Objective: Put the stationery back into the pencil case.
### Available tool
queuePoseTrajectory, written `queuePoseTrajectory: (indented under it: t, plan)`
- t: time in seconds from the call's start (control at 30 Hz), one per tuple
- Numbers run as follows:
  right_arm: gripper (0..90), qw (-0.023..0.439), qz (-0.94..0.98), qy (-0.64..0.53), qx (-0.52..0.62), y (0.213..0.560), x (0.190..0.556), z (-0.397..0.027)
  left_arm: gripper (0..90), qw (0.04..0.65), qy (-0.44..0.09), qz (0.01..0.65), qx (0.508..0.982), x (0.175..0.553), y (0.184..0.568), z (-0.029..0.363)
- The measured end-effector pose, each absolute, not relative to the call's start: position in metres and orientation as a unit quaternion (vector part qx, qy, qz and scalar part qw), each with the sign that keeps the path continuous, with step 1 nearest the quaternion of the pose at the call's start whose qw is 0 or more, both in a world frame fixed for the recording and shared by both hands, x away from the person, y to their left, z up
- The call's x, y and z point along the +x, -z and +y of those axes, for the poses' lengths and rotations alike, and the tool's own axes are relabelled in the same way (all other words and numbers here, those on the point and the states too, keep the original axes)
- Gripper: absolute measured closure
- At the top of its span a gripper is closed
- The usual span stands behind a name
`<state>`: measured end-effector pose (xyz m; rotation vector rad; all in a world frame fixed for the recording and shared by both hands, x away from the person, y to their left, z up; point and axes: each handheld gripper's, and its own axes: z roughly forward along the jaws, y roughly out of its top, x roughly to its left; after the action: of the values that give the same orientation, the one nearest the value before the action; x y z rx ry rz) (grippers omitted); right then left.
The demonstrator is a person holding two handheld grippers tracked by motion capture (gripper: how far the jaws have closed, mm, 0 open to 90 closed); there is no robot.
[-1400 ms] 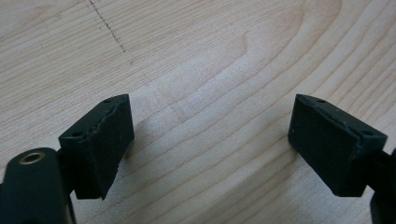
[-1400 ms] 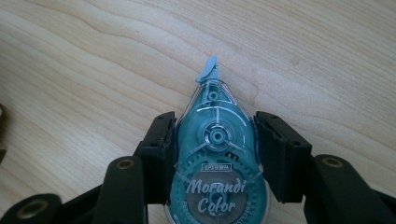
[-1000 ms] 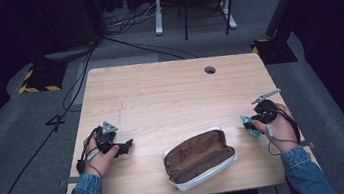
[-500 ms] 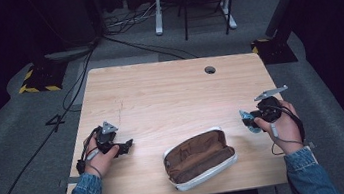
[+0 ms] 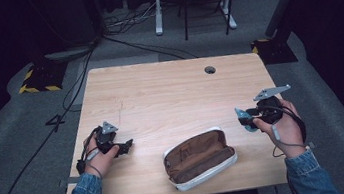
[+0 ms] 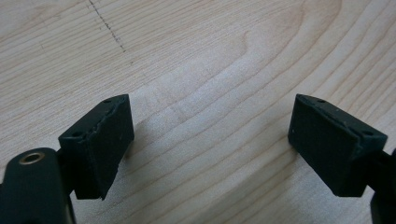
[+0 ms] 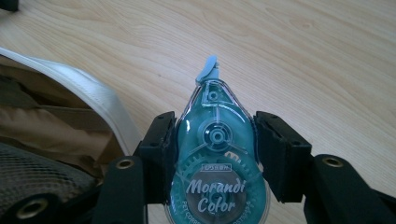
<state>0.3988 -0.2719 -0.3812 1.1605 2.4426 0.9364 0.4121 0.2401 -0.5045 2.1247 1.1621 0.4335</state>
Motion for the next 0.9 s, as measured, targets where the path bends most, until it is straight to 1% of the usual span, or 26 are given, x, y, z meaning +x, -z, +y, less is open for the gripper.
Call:
queuePoseTrajectory:
  t: [0.47,0.9]
  plan:
    - [50.3,0.138,0.857,-0.349,0.353,0.360,0.378,-0.249,14.5,0.334,-0.166,0.445,0.814,0.412,0.505,0.240]
    - [50.3,0.127,0.873,-0.355,0.309,0.353,0.364,-0.224,14.5,0.333,-0.165,0.445,0.815,0.412,0.504,0.240]
